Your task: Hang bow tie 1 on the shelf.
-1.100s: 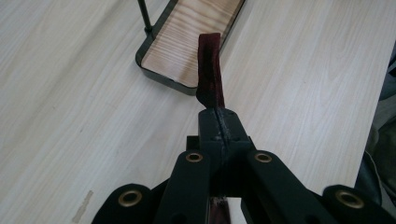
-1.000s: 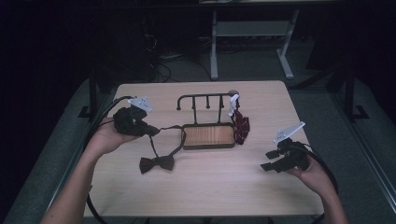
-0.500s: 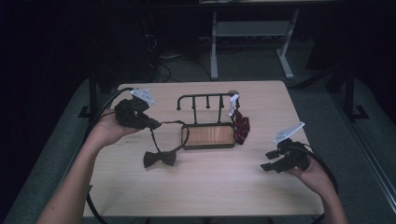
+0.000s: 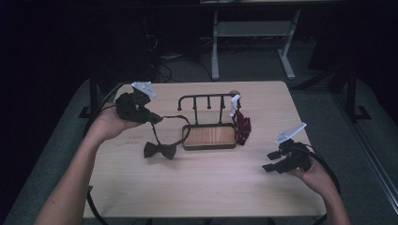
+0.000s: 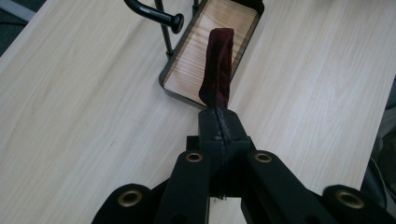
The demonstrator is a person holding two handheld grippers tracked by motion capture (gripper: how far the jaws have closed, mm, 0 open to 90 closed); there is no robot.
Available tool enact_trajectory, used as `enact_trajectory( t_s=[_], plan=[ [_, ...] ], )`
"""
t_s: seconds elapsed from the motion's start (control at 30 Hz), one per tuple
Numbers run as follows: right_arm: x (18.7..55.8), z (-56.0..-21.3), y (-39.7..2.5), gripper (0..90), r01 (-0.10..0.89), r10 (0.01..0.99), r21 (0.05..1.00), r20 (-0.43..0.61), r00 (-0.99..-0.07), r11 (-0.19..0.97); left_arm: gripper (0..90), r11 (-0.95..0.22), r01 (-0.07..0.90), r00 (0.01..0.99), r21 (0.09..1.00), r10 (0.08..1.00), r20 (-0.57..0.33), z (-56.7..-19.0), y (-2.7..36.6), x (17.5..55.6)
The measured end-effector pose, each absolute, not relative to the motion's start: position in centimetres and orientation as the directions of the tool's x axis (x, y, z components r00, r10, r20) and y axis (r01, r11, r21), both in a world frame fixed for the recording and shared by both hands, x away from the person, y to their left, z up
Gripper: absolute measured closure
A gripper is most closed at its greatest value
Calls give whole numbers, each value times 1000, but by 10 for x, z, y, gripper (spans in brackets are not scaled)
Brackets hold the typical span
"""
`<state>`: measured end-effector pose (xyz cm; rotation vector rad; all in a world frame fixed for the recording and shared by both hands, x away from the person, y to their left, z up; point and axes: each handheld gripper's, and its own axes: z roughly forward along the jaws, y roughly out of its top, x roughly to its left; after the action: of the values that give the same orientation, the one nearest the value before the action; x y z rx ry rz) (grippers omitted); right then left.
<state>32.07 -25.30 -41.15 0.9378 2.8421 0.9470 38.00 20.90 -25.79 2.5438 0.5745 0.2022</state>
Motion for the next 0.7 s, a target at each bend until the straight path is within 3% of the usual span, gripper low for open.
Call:
enact_trajectory(
  t_s=[0.7],
  plan=[
    [324, -412, -258, 411, 542, 545, 555, 180, -819, 631, 900, -764, 379, 881, 523, 471, 50, -241, 204, 393]
  ],
)
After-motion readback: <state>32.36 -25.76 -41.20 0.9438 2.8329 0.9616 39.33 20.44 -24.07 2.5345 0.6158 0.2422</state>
